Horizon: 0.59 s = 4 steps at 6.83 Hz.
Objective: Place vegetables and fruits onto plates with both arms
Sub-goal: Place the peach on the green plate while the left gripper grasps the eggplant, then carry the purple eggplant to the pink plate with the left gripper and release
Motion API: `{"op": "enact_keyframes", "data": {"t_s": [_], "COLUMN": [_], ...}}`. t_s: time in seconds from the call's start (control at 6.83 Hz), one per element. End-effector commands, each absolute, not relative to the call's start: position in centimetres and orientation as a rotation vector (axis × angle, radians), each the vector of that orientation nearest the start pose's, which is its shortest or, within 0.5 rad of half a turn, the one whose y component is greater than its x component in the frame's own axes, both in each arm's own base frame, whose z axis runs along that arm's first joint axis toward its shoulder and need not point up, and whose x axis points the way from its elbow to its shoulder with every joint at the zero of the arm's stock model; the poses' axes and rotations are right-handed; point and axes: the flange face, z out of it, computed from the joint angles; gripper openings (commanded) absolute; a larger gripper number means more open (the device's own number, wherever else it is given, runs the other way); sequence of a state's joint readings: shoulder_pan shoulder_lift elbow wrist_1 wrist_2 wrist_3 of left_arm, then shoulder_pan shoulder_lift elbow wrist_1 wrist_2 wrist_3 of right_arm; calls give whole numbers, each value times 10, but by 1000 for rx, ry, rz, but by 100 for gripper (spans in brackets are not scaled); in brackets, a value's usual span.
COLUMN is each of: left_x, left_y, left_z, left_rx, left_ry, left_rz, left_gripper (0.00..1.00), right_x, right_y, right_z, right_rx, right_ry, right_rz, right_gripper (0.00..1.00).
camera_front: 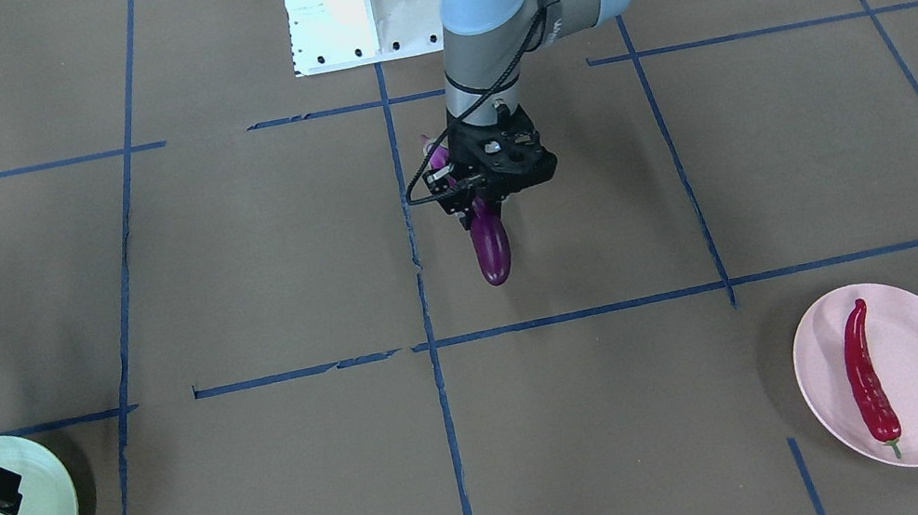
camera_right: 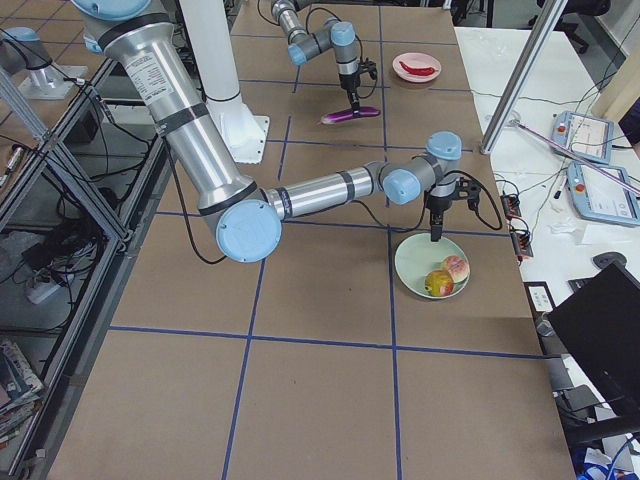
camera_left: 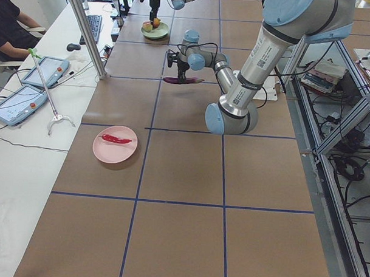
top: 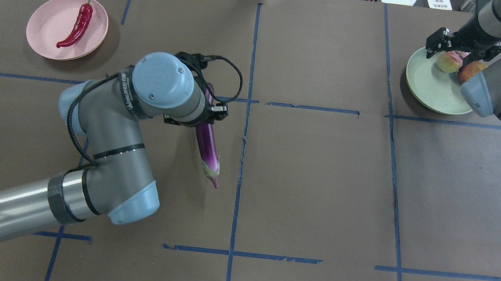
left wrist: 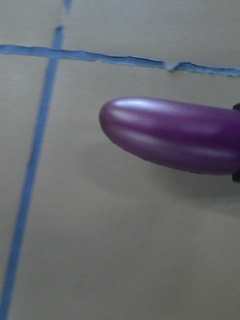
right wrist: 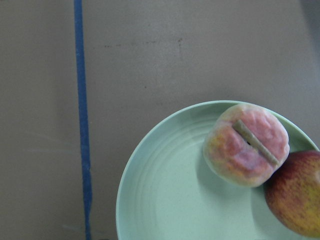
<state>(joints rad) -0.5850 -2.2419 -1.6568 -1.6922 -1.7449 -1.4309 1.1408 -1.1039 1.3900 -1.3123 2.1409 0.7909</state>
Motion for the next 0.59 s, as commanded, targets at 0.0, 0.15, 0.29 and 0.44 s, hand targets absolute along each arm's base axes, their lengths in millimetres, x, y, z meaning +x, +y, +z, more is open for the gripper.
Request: {"op": "enact_keyframes", "data": {"t_s": [0.0,0.15,0.29,0.44], "left_x": [411,352,300,244], "left_y": [-549,-585,-618,-659], "left_z": [271,302,338,384], "left_rx": [257,324,301,236], "left_ry": [811,761,717,698], "left_rz": [-390,-381,-336,-298], "left_gripper": [0,0,0,0], "right_x": [-186,-170,-157,-153], "right_y": [-591,-551,-520,-511], "right_z": [444,439,434,431], "right_rx": [115,134,139,140], "right_ry": [-820,-840,-859,-870], "right_rz": [156,145,137,131], "right_gripper": [100,100,100,100]}}
